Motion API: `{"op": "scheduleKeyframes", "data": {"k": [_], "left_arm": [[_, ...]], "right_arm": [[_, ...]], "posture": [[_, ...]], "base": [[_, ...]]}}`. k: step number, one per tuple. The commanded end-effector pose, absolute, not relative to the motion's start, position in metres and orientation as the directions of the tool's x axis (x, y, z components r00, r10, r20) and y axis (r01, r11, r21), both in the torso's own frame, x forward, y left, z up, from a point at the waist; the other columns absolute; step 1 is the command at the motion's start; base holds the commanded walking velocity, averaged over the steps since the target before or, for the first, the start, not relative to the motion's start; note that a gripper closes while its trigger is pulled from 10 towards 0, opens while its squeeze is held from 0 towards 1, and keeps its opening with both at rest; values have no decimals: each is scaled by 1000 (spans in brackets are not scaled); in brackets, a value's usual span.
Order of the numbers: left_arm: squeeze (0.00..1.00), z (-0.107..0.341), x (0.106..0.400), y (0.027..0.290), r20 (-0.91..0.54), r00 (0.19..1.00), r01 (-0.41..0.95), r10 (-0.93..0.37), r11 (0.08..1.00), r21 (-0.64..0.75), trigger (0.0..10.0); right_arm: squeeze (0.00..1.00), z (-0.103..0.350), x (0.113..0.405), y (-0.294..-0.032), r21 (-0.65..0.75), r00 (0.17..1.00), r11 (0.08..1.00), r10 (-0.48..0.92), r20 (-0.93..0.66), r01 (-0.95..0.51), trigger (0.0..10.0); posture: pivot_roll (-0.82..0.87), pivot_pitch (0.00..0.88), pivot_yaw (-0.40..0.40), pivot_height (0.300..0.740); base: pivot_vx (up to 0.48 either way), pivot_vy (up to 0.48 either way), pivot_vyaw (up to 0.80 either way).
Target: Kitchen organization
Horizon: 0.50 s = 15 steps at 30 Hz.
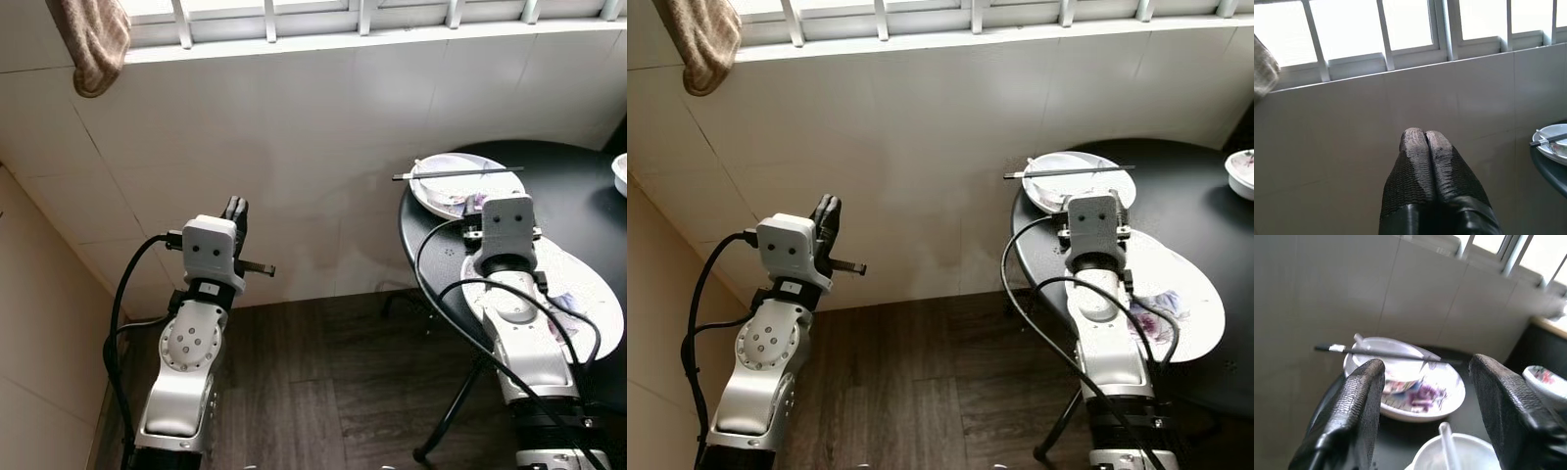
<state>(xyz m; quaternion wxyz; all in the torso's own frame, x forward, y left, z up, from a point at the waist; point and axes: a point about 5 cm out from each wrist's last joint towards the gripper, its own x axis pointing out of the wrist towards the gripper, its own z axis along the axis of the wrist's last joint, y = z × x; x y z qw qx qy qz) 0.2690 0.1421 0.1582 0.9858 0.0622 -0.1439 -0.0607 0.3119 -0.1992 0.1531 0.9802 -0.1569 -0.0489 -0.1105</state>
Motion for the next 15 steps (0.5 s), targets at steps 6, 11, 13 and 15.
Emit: {"op": "scheduleKeyframes", "data": {"k": [6,11,13,15], "left_arm": [[0,158,269,143,280,952,87,-122,987,134,10000],[0,158,269,143,277,953,88,-124,986,140,10000],[0,158,269,144,275,953,87,-124,986,143,10000],[0,157,269,144,269,955,86,-123,985,148,10000]], "right_arm": [[0,143,312,-191,-259,988,954,-145,55,154,10000],[0,146,311,-189,-294,990,947,-117,75,134,10000],[0,151,310,-189,-341,990,932,-95,105,126,10000],[0,156,308,-185,-393,990,914,-48,131,97,10000]], "posture": [[-11,25,12,740],[-17,29,12,740],[-20,29,12,740],[-22,29,13,740]], "base": [[0,-240,0],[0,0,0],[0,0,0],[0,0,0]]}}
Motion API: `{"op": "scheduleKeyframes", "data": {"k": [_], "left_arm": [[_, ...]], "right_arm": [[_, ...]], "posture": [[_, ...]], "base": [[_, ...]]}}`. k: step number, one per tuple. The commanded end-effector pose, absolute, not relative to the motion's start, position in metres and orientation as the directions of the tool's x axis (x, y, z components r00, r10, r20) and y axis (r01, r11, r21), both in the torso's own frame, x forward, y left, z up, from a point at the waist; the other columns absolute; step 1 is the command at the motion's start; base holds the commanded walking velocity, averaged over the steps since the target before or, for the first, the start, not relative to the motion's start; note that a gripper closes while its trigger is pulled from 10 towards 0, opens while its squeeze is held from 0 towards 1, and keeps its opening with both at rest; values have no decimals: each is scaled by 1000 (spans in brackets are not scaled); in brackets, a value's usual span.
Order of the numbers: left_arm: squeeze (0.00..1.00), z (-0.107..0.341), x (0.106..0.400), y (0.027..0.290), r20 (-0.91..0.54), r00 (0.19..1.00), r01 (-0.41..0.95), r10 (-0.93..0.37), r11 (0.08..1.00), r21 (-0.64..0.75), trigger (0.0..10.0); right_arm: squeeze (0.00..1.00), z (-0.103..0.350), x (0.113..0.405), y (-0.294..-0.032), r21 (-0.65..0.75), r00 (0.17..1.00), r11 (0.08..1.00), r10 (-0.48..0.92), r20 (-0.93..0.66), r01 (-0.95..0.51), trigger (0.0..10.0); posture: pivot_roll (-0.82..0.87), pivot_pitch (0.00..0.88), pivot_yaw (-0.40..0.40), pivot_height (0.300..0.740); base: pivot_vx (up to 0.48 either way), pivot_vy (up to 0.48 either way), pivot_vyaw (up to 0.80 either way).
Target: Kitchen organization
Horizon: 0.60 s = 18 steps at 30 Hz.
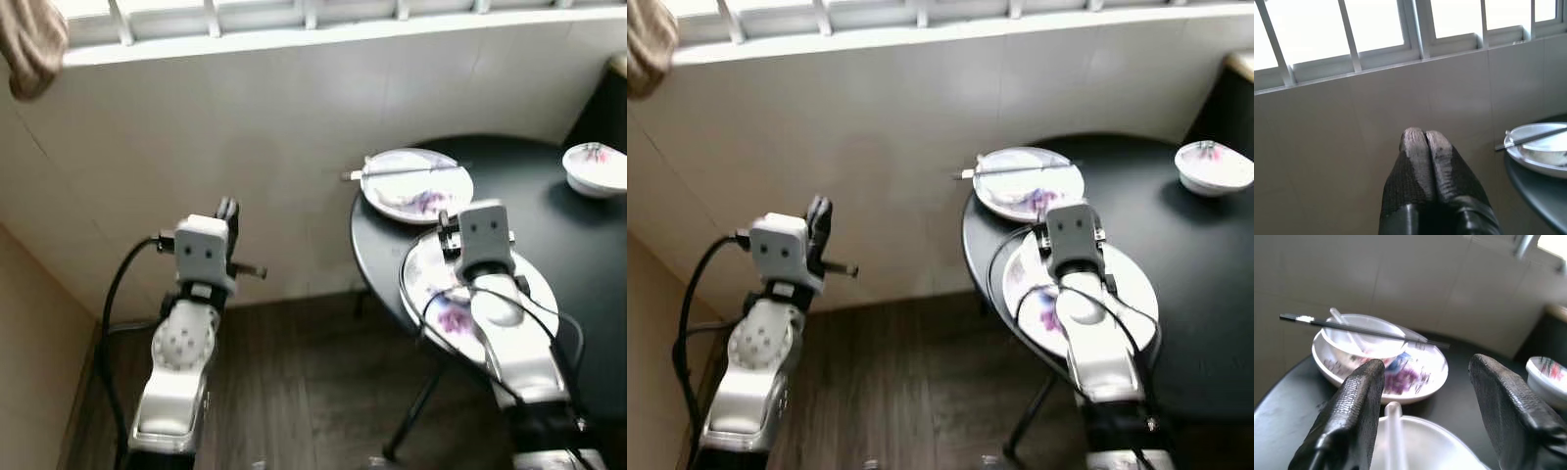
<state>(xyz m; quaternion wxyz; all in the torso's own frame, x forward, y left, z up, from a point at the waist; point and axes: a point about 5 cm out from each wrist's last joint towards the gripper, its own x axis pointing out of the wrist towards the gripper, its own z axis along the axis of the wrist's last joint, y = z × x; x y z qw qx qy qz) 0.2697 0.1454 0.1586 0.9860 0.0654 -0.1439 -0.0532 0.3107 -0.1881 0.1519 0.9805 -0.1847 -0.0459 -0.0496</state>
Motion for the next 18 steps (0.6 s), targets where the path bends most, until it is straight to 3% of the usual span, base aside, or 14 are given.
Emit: {"op": "scheduleKeyframes", "data": {"k": [1,13,18], "left_arm": [[0,157,269,144,268,956,85,-123,985,150,10000],[0,151,266,156,241,967,31,-82,978,208,10000],[0,149,266,159,232,970,18,-71,975,221,10000]], "right_arm": [[0,156,308,-184,-396,991,914,-39,130,87,10000],[0,142,271,-173,-419,993,902,118,3,-106,10000],[0,131,262,-176,-430,994,896,96,-50,-108,10000]], "posture": [[-22,29,13,740],[-34,35,-2,740],[-38,35,1,740]], "base": [[0,0,0],[0,0,0],[0,0,0]]}}
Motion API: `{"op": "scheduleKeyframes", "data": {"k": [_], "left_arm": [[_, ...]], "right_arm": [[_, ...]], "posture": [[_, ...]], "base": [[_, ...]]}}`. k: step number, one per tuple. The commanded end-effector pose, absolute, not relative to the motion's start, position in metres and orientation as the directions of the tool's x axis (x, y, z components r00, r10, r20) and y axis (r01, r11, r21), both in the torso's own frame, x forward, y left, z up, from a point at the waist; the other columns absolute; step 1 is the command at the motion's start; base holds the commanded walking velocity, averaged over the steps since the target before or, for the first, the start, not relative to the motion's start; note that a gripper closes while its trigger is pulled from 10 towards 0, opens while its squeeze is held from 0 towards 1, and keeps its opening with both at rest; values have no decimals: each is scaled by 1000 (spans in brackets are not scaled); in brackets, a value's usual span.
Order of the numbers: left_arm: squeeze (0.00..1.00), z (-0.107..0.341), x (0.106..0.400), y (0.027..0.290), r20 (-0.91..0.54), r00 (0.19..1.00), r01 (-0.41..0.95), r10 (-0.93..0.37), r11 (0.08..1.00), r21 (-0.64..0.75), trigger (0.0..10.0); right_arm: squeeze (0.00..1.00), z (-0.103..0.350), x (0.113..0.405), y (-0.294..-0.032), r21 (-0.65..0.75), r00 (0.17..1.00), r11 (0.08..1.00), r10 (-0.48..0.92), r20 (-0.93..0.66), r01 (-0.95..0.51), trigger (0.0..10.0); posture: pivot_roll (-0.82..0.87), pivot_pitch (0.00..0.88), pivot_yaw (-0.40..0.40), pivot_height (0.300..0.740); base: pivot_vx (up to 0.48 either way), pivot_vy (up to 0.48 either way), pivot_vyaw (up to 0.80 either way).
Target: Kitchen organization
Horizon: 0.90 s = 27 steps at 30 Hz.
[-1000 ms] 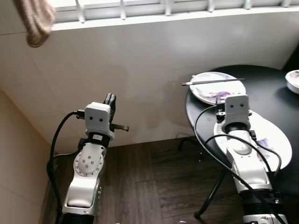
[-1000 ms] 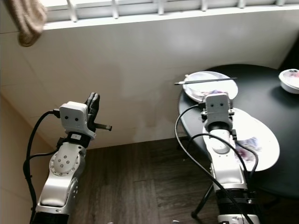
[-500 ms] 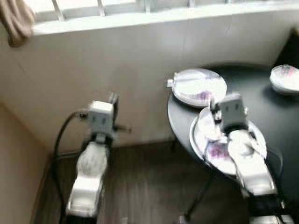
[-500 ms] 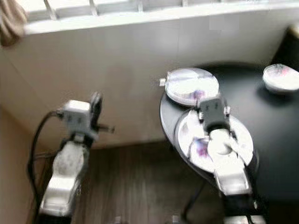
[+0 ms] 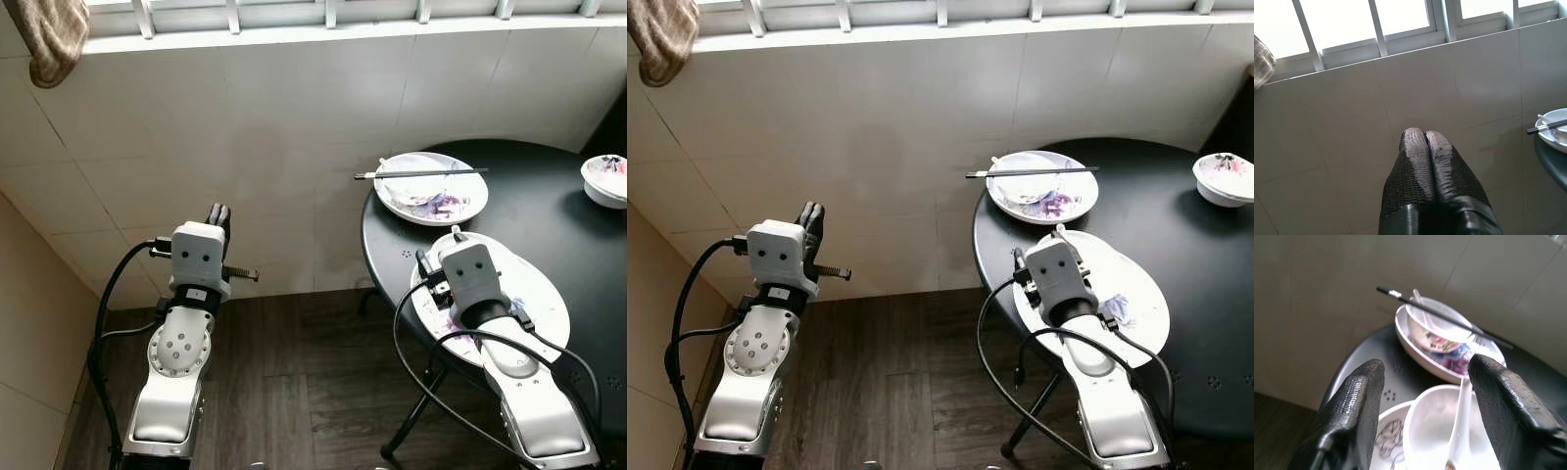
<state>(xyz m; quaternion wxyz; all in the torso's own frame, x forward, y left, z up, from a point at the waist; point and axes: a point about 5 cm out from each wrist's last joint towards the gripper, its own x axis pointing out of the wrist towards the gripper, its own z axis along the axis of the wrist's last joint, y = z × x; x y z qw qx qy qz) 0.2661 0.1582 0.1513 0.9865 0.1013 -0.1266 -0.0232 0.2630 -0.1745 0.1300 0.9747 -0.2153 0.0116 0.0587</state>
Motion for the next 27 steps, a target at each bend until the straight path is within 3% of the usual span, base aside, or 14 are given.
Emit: {"op": "scheduleKeyframes", "data": {"k": [1,10,27], "left_arm": [[0,149,266,158,232,970,18,-71,974,224,10000],[0,147,269,159,224,972,13,-66,973,231,10000],[0,146,271,157,218,974,16,-68,973,231,10000]], "right_arm": [[0,131,263,-178,-436,995,895,84,-49,-97,10000],[0,140,287,-218,-444,996,895,-70,-64,34,10000],[0,131,326,-246,-165,961,985,6,-278,-53,10000]], "posture": [[-38,35,1,740],[-31,29,5,740],[-13,15,7,740]], "base": [[0,0,0],[0,0,0],[0,0,0]]}}
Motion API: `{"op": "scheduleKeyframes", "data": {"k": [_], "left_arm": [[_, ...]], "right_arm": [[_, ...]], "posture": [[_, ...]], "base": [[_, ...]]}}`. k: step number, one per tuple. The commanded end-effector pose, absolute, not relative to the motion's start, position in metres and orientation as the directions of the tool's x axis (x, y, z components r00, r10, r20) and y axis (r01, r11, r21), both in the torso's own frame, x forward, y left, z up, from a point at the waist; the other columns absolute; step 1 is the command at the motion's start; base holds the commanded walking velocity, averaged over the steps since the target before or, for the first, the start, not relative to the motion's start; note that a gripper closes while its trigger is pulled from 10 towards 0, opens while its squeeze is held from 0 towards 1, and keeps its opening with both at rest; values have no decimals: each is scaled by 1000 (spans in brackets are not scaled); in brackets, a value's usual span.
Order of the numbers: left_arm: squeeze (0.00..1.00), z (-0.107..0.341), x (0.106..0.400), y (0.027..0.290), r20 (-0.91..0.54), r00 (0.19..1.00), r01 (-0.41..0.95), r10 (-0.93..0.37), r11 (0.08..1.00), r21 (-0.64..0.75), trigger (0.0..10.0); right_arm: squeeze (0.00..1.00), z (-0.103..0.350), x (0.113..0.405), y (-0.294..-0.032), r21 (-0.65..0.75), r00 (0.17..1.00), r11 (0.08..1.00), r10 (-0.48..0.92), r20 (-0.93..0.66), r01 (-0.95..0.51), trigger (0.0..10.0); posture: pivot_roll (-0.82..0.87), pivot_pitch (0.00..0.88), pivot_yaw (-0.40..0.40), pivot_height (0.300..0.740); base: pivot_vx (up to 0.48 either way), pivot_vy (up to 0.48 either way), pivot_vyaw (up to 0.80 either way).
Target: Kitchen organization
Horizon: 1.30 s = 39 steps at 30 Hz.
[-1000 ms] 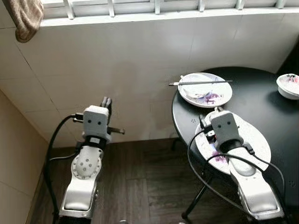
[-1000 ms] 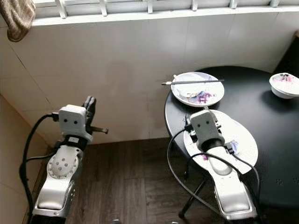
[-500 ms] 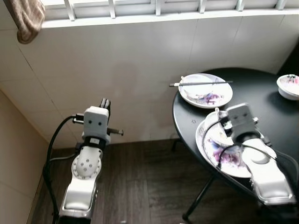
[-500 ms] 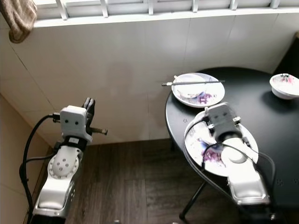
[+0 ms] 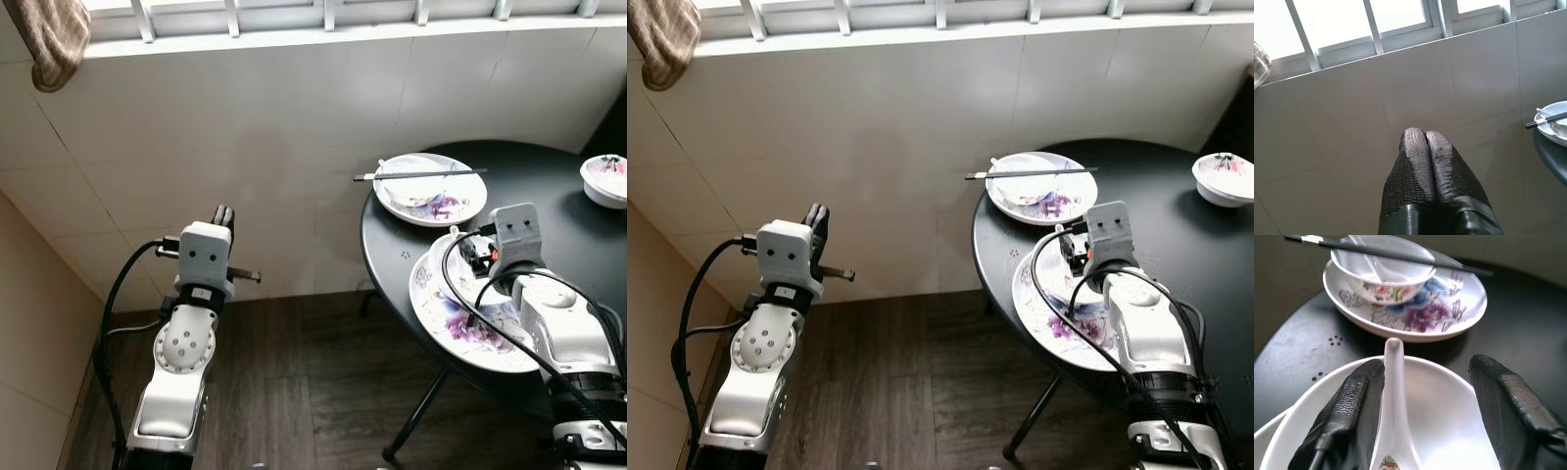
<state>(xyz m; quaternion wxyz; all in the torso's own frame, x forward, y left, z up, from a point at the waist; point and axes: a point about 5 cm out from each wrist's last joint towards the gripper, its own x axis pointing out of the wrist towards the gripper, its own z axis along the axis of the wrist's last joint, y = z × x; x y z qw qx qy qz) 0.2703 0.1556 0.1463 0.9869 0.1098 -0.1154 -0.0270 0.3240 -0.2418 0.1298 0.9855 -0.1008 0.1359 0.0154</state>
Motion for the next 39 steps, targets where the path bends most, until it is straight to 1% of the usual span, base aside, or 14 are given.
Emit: {"op": "scheduleKeyframes", "data": {"k": [1,10,21,29,30,31,32,33,34,35,36,37,38,39], "left_arm": [[0,146,271,157,217,974,17,-69,973,231,10000],[0,147,273,158,223,972,16,-70,972,235,10000],[0,147,273,158,218,974,14,-68,971,238,10000],[0,147,274,158,217,974,15,-69,971,239,10000],[0,146,274,158,214,974,15,-68,971,238,10000],[0,146,274,158,214,975,15,-67,971,238,10000],[0,146,274,158,213,975,15,-67,971,238,10000],[0,146,274,158,212,975,14,-65,971,237,10000],[0,146,274,158,212,975,14,-65,971,237,10000],[0,146,273,158,212,975,13,-65,971,237,10000],[0,145,273,158,211,975,11,-63,972,236,10000],[0,145,273,158,211,975,11,-63,972,236,10000],[0,145,273,158,209,976,11,-61,972,235,10000],[0,145,273,158,208,976,11,-61,972,235,10000]], "right_arm": [[0,129,328,-247,-141,956,988,15,-292,-59,10000],[0,122,338,-241,-52,934,993,85,-346,-109,10000],[0,104,342,-246,45,897,996,91,-433,-79,10000],[0,99,345,-249,-49,886,994,65,-460,-99,10000],[0,96,344,-252,-70,882,994,44,-470,-87,8941],[0,95,344,-252,-66,880,994,41,-473,-82,6471],[0,94,343,-252,-66,878,994,41,-477,-82,6471],[0,92,343,-253,-72,875,994,39,-483,-85,4667],[0,92,343,-253,-72,875,994,39,-483,-85,4667],[0,91,343,-253,-75,874,994,39,-485,-86,3412],[0,89,342,-253,-82,871,993,37,-489,-88,1137],[0,89,342,-253,-82,871,993,37,-489,-88,1137],[0,87,342,-254,-90,870,992,31,-492,-86,0],[0,87,342,-254,-93,870,992,30,-492,-87,0]], "posture": [[-12,13,7,740],[1,7,6,740],[7,13,7,740],[10,16,5,740],[12,18,4,740],[12,18,4,740],[12,18,4,740],[14,19,1,740],[14,19,1,740],[14,19,1,740],[15,19,0,740],[15,19,0,740],[13,20,0,740],[13,20,0,740]], "base": [[0,0,0],[0,0,0],[0,0,0],[0,0,0],[0,0,0],[0,0,0],[0,0,0],[0,0,0],[0,0,0],[0,0,0],[0,0,0],[0,0,0],[0,0,0],[0,0,0]]}}
